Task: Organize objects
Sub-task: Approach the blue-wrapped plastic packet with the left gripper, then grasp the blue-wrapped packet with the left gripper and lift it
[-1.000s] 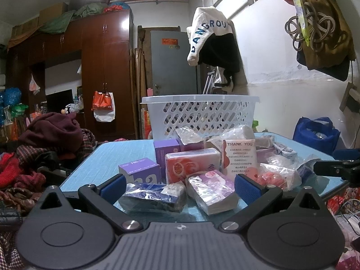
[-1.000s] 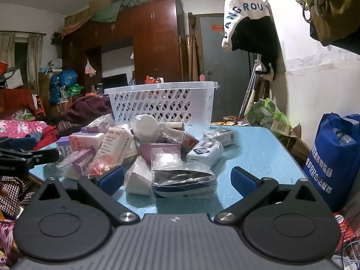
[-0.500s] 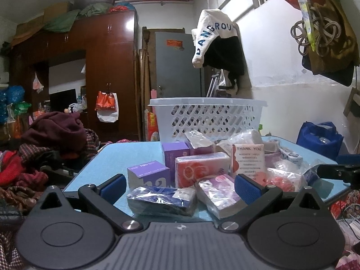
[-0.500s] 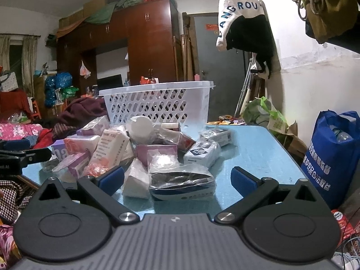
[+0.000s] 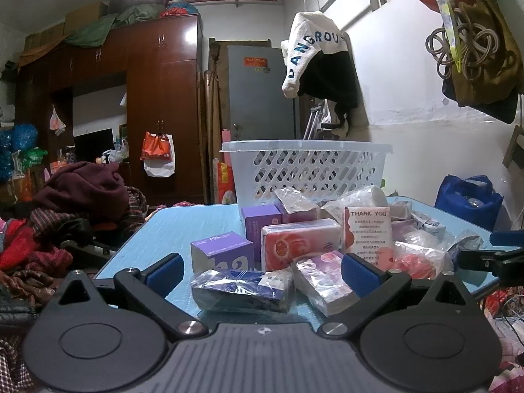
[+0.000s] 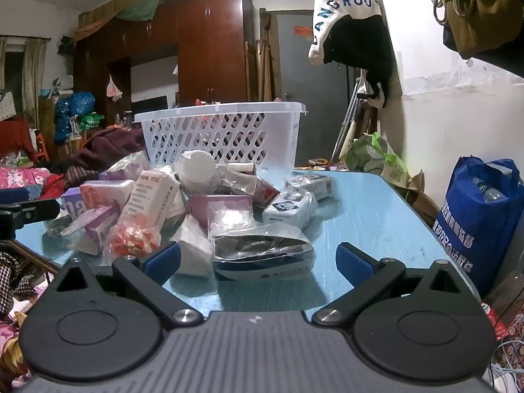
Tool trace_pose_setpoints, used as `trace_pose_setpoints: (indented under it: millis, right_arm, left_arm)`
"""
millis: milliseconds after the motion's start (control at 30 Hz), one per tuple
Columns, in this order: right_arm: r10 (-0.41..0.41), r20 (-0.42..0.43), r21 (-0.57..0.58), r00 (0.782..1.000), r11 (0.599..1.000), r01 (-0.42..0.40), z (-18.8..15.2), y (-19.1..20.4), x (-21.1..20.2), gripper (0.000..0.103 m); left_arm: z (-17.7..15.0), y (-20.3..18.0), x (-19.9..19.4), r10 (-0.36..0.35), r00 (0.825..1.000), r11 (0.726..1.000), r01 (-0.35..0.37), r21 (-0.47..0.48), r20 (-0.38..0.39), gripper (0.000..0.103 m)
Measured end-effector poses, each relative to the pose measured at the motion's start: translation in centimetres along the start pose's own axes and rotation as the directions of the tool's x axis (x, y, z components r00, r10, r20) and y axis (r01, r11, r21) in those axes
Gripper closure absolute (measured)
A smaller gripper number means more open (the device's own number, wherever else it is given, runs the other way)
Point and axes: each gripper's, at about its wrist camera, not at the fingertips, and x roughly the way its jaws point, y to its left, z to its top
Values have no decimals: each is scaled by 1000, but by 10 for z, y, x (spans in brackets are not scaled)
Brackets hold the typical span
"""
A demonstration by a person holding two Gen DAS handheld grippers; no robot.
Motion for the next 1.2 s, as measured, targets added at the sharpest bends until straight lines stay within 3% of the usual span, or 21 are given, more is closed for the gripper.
trace_pose_setpoints:
  millis: [800, 1200]
  right_arm:
    - [-42, -21, 0, 999, 999, 42, -3, -4, 5, 0]
    - [33, -37, 21, 999, 999, -33, -12, -19, 15, 0]
  left_arm:
    - [-9, 15, 2, 50, 998, 999, -50, -14, -23, 0]
    - [-21, 17, 21, 52, 998, 999, -52, -5, -43, 0]
